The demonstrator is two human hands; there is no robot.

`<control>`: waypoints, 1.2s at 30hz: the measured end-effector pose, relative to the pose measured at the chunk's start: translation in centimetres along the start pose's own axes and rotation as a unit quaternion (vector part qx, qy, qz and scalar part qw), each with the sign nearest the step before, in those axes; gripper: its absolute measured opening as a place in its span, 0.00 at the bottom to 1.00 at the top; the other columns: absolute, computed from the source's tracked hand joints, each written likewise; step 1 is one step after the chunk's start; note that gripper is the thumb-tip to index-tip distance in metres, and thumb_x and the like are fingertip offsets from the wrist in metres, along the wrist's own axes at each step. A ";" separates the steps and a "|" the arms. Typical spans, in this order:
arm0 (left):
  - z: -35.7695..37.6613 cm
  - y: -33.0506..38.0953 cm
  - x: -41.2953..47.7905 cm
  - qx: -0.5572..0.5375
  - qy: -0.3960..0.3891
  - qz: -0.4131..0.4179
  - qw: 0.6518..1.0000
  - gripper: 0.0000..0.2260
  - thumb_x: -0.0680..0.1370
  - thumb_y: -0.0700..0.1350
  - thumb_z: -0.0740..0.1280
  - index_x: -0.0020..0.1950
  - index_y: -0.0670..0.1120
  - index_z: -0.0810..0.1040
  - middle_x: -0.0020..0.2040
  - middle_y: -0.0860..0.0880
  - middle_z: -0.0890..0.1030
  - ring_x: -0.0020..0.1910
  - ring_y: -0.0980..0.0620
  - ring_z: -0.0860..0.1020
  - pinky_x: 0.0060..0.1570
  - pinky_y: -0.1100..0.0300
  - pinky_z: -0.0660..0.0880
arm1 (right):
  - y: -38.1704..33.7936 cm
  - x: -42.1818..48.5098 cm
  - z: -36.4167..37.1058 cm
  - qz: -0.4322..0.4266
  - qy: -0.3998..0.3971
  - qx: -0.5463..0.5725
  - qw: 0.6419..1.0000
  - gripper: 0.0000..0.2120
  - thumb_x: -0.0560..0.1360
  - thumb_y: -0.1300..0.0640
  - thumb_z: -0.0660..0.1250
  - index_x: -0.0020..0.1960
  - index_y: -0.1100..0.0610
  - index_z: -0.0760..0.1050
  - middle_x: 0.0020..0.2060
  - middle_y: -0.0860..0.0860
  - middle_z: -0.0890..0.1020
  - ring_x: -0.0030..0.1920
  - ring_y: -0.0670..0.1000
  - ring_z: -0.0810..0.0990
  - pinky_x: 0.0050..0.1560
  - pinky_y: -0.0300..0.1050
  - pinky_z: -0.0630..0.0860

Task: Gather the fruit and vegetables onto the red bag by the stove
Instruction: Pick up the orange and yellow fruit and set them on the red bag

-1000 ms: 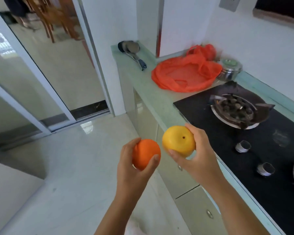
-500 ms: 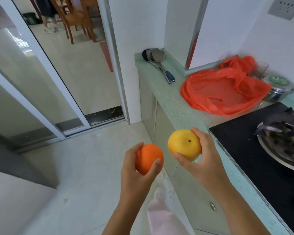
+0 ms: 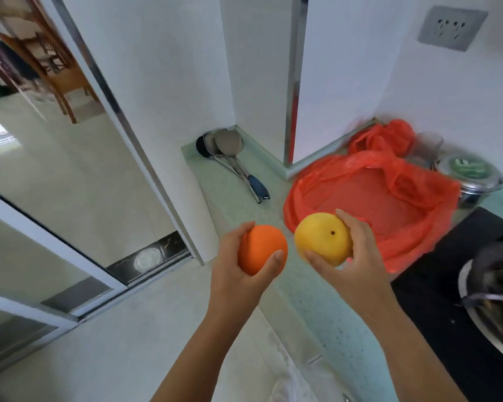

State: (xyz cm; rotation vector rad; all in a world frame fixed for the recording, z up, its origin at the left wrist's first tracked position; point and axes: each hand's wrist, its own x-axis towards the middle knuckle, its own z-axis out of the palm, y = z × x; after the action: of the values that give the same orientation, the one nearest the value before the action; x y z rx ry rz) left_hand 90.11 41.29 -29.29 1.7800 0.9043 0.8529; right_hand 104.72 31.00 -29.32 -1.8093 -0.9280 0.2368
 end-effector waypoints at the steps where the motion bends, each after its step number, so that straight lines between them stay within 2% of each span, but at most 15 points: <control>1: 0.7 0.0 1.1 -0.004 -0.008 0.003 1.000 0.28 0.62 0.65 0.67 0.60 0.61 0.69 0.57 0.62 0.72 0.53 0.68 0.71 0.43 0.68 0.74 | 0.4 1.0 -0.4 0.010 0.009 -0.003 1.000 0.36 0.64 0.48 0.75 0.67 0.48 0.62 0.57 0.45 0.67 0.54 0.38 0.68 0.53 0.33 0.65; 3: 2.3 -0.4 2.8 -0.014 -0.031 0.004 0.999 0.28 0.61 0.65 0.66 0.60 0.60 0.70 0.56 0.63 0.72 0.53 0.68 0.72 0.43 0.68 0.74 | 1.2 2.6 -1.2 0.031 0.031 -0.020 0.999 0.37 0.63 0.53 0.77 0.68 0.53 0.63 0.58 0.47 0.67 0.56 0.43 0.68 0.54 0.38 0.65; 5: 3.3 -0.8 3.9 -0.015 -0.051 0.006 0.999 0.26 0.62 0.65 0.68 0.58 0.61 0.70 0.55 0.64 0.72 0.52 0.68 0.72 0.42 0.69 0.74 | 1.8 3.3 -1.8 0.053 0.043 -0.027 0.997 0.37 0.64 0.55 0.76 0.68 0.53 0.63 0.58 0.47 0.66 0.57 0.45 0.67 0.55 0.41 0.65; 8: 5.5 -1.2 6.6 -0.010 -0.099 0.022 0.995 0.23 0.64 0.60 0.70 0.57 0.63 0.69 0.55 0.64 0.71 0.52 0.70 0.71 0.42 0.71 0.72 | 3.0 4.3 -2.9 0.094 0.069 -0.044 0.992 0.37 0.64 0.54 0.75 0.68 0.51 0.62 0.59 0.45 0.65 0.57 0.43 0.66 0.54 0.40 0.66; 11: 7.8 -1.4 9.4 -0.003 -0.155 0.052 0.987 0.24 0.66 0.57 0.71 0.60 0.60 0.68 0.57 0.64 0.70 0.53 0.71 0.70 0.45 0.71 0.71 | 4.3 5.1 -3.7 0.124 0.107 -0.068 0.984 0.37 0.64 0.51 0.75 0.68 0.51 0.62 0.59 0.45 0.65 0.57 0.42 0.65 0.50 0.33 0.65; 14: 10.3 -1.8 12.5 0.010 -0.205 0.091 0.974 0.25 0.67 0.56 0.71 0.62 0.58 0.67 0.58 0.65 0.68 0.55 0.74 0.66 0.47 0.79 0.66 | 5.5 6.2 -3.7 0.156 0.135 -0.097 0.974 0.37 0.65 0.50 0.75 0.69 0.51 0.61 0.59 0.46 0.66 0.57 0.43 0.65 0.53 0.36 0.64; 18: 13.0 -2.6 16.9 0.006 -0.260 0.117 0.958 0.24 0.68 0.53 0.72 0.62 0.58 0.68 0.57 0.66 0.68 0.56 0.75 0.65 0.50 0.82 0.62 | 6.8 8.6 -3.0 0.197 0.171 -0.123 0.957 0.37 0.65 0.49 0.75 0.69 0.52 0.62 0.58 0.46 0.66 0.58 0.43 0.65 0.54 0.37 0.64; 20: 14.2 -3.1 19.2 0.007 -0.288 0.130 0.949 0.24 0.69 0.51 0.74 0.62 0.57 0.68 0.58 0.65 0.68 0.57 0.73 0.66 0.52 0.80 0.63 | 7.5 10.4 -2.6 0.216 0.195 -0.128 0.948 0.37 0.65 0.50 0.75 0.69 0.52 0.62 0.58 0.46 0.66 0.58 0.43 0.66 0.54 0.37 0.64; 23: 16.0 -4.1 22.8 0.010 -0.320 0.148 0.936 0.26 0.67 0.58 0.69 0.63 0.56 0.68 0.59 0.63 0.69 0.59 0.69 0.67 0.56 0.72 0.66 | 8.7 13.1 -1.7 0.238 0.216 -0.144 0.936 0.36 0.65 0.51 0.75 0.68 0.53 0.62 0.58 0.45 0.66 0.59 0.46 0.67 0.56 0.38 0.63; 27: 18.5 -5.2 26.2 0.023 -0.347 0.195 0.917 0.27 0.67 0.59 0.66 0.64 0.50 0.70 0.60 0.55 0.71 0.59 0.59 0.70 0.58 0.63 0.68 | 10.5 15.2 -0.6 0.256 0.230 -0.176 0.922 0.36 0.65 0.51 0.75 0.69 0.54 0.63 0.59 0.46 0.66 0.62 0.51 0.68 0.58 0.40 0.65; 30: 20.4 -5.7 27.8 0.031 -0.379 0.232 0.895 0.27 0.68 0.58 0.67 0.63 0.46 0.72 0.60 0.51 0.72 0.60 0.54 0.71 0.58 0.62 0.68 | 11.4 15.9 -0.3 0.282 0.239 -0.195 0.908 0.37 0.65 0.50 0.75 0.69 0.54 0.62 0.63 0.51 0.67 0.63 0.53 0.68 0.58 0.43 0.67; 36: 24.5 -6.2 29.9 0.047 -0.428 0.279 0.858 0.28 0.67 0.57 0.67 0.61 0.42 0.74 0.59 0.44 0.74 0.59 0.47 0.73 0.61 0.59 0.68 | 12.9 17.6 -1.2 0.324 0.256 -0.232 0.881 0.38 0.65 0.51 0.75 0.70 0.54 0.61 0.64 0.53 0.67 0.64 0.55 0.66 0.60 0.45 0.66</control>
State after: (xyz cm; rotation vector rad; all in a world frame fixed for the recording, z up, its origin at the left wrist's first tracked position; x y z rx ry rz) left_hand 124.09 58.47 -38.22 2.2377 -0.1743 0.2510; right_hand 123.61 40.15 -35.47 -2.4240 0.0361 -0.0709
